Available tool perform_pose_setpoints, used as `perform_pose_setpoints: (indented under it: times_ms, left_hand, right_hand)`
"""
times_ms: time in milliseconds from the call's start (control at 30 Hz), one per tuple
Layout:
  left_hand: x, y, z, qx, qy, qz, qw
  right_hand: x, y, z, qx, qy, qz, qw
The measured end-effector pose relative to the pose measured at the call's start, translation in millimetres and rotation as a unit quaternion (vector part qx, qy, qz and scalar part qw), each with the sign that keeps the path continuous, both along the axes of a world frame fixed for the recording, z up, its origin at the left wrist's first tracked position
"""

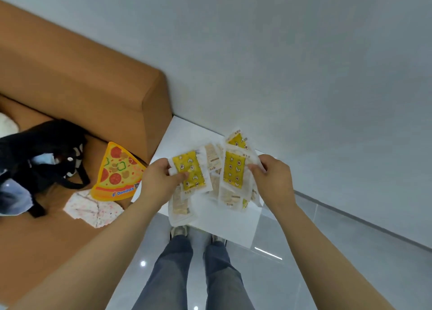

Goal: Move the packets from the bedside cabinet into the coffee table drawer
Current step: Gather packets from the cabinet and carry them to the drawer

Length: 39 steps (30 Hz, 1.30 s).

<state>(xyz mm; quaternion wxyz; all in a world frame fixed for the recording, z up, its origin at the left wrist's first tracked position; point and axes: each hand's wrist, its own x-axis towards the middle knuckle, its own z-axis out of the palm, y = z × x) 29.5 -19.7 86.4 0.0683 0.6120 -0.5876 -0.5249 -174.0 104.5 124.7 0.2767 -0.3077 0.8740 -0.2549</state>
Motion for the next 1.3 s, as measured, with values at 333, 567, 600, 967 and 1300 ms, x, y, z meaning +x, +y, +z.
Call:
perform_pose_setpoints:
  times_ms: [333,567,600,967,1300]
  left_hand:
    - [-8.9,-34.5,149.5,-0.119,0.092,-0.117,0.982]
    - [-48.7,-28.7,258.7,-0.187,0.19,-0.229,0.936]
    - [-56.0,-24.3,274.0,-0.195,0.204,-0.241,0.929]
    - [-121.1,76.9,415.3,-0.249,0.358,-0.342,0.832]
    - [-127.6,217.9,493.8,-0.235,0.449,-0.398,0.765]
  right_hand:
    - [12.5,16.7,145.3,-0.109,0.126,-0.015,0.986]
    - [8.0,56.3,252.5,-0.17,0.216,-0.077,0.958]
    - [7.1,65.3,267.4,-0.177,0.23,-0.087,0.953]
    - [7.2,204.1,407.4,-0.275,0.336,-0.222,0.873]
    - [55.7,347.1,491.3,-0.339,0.41,-0.27,0.803]
